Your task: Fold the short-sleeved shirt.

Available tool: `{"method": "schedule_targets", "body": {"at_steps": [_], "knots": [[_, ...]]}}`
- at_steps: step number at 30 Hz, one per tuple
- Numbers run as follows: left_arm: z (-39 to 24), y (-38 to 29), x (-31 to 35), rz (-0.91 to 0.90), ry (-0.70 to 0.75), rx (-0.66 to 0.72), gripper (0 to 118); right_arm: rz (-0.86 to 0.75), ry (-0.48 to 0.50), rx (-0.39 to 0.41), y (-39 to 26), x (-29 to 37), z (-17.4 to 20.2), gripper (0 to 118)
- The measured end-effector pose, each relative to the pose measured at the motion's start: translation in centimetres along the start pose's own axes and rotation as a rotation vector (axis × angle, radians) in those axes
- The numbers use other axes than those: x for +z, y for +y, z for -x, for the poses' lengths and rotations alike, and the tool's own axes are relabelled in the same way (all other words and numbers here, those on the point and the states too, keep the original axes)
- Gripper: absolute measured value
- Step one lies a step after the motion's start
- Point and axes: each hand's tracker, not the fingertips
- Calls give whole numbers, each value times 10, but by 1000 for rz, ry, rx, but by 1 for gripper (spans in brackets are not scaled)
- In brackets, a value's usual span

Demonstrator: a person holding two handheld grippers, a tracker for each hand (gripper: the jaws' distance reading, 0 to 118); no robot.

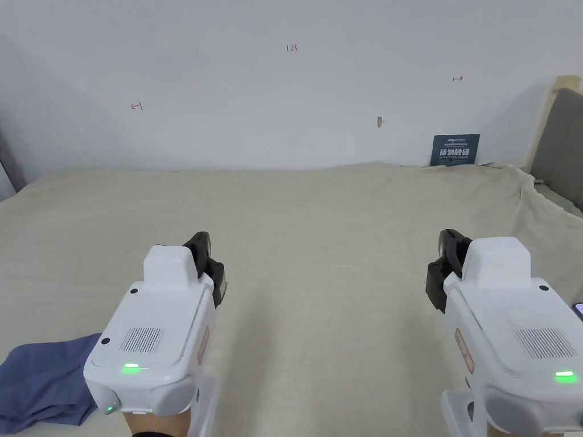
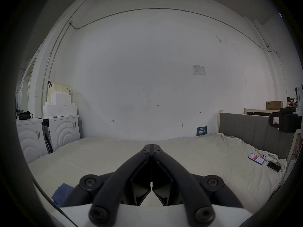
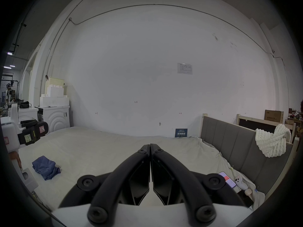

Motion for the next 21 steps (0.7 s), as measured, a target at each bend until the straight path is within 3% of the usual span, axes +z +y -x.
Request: {"method": "schedule_targets", "body": {"at_steps": [21], "knots": [[2, 2, 0, 0, -5, -3, 0, 1, 0, 5, 0, 1, -3, 0]]}}
